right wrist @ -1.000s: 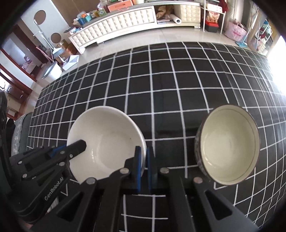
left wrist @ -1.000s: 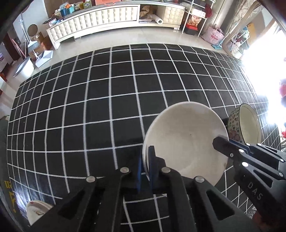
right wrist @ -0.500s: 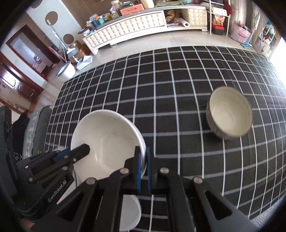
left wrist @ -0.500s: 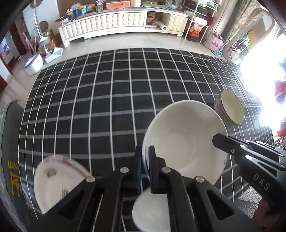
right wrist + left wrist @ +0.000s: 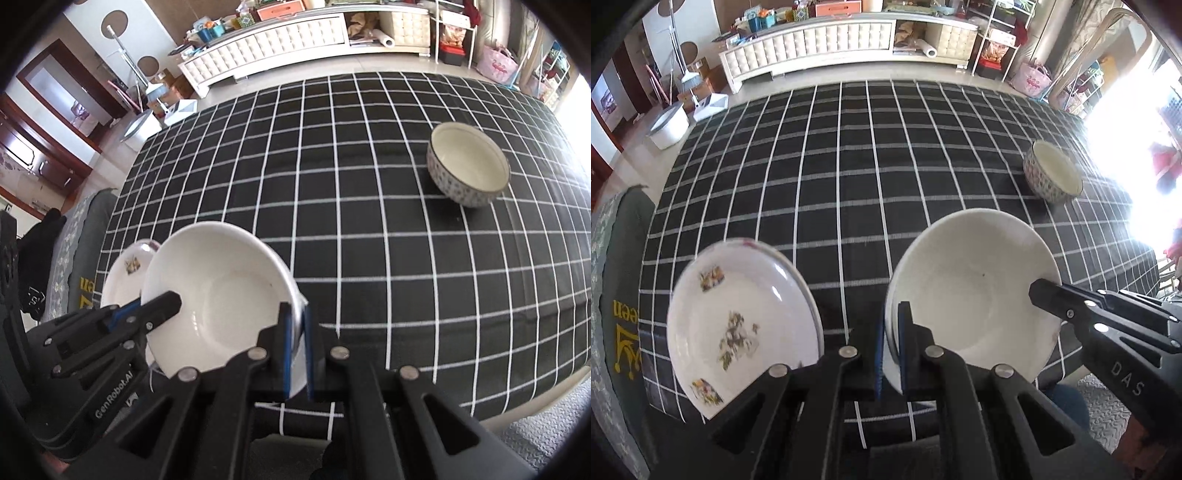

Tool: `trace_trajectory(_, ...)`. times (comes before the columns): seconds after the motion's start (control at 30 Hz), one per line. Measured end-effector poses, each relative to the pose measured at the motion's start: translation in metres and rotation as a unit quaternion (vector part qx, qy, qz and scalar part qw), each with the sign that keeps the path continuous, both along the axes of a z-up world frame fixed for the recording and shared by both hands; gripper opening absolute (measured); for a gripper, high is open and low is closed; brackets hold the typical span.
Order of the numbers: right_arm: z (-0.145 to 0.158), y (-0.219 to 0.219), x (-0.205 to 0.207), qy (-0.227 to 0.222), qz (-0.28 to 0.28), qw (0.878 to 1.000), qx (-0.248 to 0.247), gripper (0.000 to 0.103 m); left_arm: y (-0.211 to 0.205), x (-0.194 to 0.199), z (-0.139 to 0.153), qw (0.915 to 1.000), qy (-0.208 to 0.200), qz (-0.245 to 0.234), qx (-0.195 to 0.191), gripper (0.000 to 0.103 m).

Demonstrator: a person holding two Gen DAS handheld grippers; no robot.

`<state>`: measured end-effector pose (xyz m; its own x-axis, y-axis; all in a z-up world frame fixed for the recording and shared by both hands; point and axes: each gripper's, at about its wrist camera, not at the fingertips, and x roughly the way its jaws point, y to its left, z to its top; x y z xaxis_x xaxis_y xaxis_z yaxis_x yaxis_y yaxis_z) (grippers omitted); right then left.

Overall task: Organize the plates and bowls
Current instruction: 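Carry the cream bowl over the white bowl with the left gripper, then lower the cream bowl into the white bowl and open the left gripper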

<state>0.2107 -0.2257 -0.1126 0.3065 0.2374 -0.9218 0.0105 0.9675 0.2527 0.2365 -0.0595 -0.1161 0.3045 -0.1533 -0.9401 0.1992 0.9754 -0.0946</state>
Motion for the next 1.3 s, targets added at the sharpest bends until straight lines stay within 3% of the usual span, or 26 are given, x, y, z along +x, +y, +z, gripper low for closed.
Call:
trace_trajectory(0.37, -0.027, 0.004, -0.007, 0.030, 0.000, 1.000, -0.009, 0.009, 0.002, -0.012, -0.032, 0.9995, 0.031, 0.005, -0.006, 0.005)
trace_trajectory(0.77, -0.033, 0.004, -0.009, 0.043, -0.003, 0.999, -0.001, 0.009, -0.004, -0.015, -0.031, 0.9997, 0.021, -0.009, 0.010, 0.005)
trace_trajectory(0.97, -0.031, 0.004, -0.010, 0.045, 0.001, 0.999, -0.006, 0.009, 0.003, -0.014, -0.032, 0.9992, 0.035, 0.001, -0.018, 0.006)
trace_trajectory(1.3, -0.030, 0.007, -0.009, 0.037, 0.008, 0.999, -0.023, 0.009, 0.000, -0.014, -0.031, 0.9996, 0.025, -0.002, -0.013, 0.008)
